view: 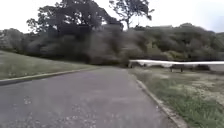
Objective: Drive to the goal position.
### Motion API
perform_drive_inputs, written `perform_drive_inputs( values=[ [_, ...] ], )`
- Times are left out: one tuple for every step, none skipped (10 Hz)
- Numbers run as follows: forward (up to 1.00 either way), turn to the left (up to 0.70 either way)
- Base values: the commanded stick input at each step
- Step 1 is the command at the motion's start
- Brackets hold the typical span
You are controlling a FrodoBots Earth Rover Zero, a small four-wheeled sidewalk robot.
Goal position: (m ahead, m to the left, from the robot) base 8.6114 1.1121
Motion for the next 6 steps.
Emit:
perform_drive_inputs(
  values=[
    [0.70, 0.00],
    [0.70, 0.00],
    [0.70, 0.00],
    [0.70, 0.00],
    [0.70, 0.00],
    [0.70, 0.00]
  ],
)
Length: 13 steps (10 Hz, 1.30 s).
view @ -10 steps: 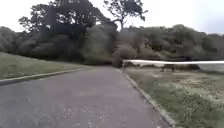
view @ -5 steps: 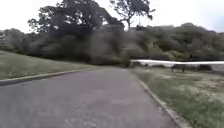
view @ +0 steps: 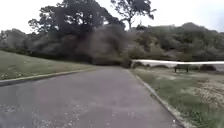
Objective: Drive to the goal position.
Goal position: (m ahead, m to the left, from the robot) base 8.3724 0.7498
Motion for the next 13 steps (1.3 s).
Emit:
perform_drive_inputs(
  values=[
    [0.70, 0.00],
    [0.70, 0.00],
    [0.70, 0.00],
    [0.70, 0.00],
    [0.70, 0.00],
    [0.70, 0.00],
    [0.70, 0.00],
    [0.70, 0.00],
    [0.70, 0.00],
    [0.70, 0.00],
    [0.70, 0.00],
    [0.70, 0.00],
    [0.70, 0.00]
  ],
)
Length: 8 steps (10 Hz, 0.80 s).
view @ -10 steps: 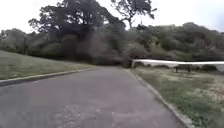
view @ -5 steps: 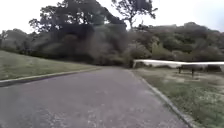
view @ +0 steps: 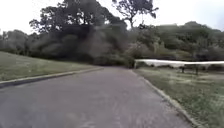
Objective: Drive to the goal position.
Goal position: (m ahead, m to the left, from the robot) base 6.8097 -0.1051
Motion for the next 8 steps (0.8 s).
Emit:
perform_drive_inputs(
  values=[
    [0.70, 0.00],
    [0.70, 0.00],
    [0.70, 0.00],
    [0.70, 0.00],
    [0.70, 0.00],
    [0.70, 0.00],
    [0.70, 0.00],
    [0.70, 0.00]
  ],
)
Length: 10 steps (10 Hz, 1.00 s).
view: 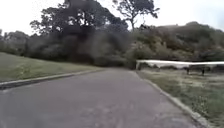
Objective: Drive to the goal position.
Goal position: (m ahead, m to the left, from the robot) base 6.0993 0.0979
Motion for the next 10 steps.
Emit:
perform_drive_inputs(
  values=[
    [0.70, 0.00],
    [0.70, 0.00],
    [0.70, 0.00],
    [0.70, 0.00],
    [0.70, 0.00],
    [0.70, 0.00],
    [0.70, 0.00],
    [0.70, 0.00],
    [0.70, 0.00],
    [0.70, 0.00]
  ],
)
